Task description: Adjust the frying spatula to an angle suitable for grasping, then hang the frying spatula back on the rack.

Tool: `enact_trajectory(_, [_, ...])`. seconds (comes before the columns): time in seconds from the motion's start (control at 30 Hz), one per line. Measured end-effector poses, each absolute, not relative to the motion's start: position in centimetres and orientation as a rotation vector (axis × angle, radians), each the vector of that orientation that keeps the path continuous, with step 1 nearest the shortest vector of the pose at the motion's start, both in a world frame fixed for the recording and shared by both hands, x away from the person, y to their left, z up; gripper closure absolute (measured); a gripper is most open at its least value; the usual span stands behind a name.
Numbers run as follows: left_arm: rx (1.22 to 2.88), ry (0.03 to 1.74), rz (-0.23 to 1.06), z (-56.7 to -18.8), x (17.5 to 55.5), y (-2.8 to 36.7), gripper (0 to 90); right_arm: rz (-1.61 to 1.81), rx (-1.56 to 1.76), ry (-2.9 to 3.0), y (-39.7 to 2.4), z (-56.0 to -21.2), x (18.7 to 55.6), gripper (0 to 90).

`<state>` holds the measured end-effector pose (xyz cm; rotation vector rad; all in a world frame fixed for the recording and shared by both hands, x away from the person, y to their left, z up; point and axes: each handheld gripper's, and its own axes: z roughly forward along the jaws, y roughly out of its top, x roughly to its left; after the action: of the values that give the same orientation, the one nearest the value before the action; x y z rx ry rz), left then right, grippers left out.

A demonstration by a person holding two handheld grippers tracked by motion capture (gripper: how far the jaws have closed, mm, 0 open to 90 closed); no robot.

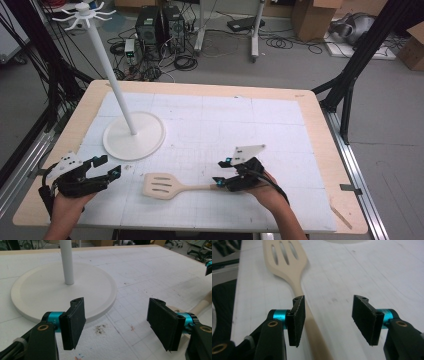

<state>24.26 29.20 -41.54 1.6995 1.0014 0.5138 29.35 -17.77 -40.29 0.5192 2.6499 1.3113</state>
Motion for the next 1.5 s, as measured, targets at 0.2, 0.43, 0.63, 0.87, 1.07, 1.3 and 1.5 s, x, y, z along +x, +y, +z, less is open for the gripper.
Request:
enact_trajectory(0.2, [1.7, 0.997, 0.513, -41.6, 24.3, 28.9, 31.1, 1.287, 0.664, 2.578, -22.4, -41.2, 28.1, 39.9])
enact_trajectory(0.43, [1.672, 0.936, 0.473, -41.4, 24.2, 28.5, 30.5, 1.348, 0.87, 2.365, -26.3, -40.6, 26.5, 26.6])
enact_trajectory(0.63, [1.62, 0.904, 0.512, -40.8, 23.8, 28.1, 14.7, 1.334, 0.977, 2.2, -28.8, -39.7, 24.3, 23.1])
enact_trajectory(0.87, [1.638, 0.903, 0.508, -40.9, 23.9, 28.2, 16.0, 1.281, 1.019, 2.124, -30.0, -39.2, 22.8, 23.7])
enact_trajectory(1.07, [1.651, 0.897, 0.505, -40.9, 23.9, 27.9, 18.5, 1.293, 1.051, 2.131, -29.9, -39.6, 23.2, 23.8])
enact_trajectory(1.3, [1.673, 0.883, 0.494, -41.0, 24.2, 27.4, 20.9, 1.283, 1.065, 2.113, -30.2, -39.6, 23.0, 23.8])
enact_trajectory(1.5, [1.701, 0.85, 0.467, -41.0, 24.5, 26.9, 23.6, 1.279, 1.078, 2.106, -30.6, -39.7, 22.8, 23.8])
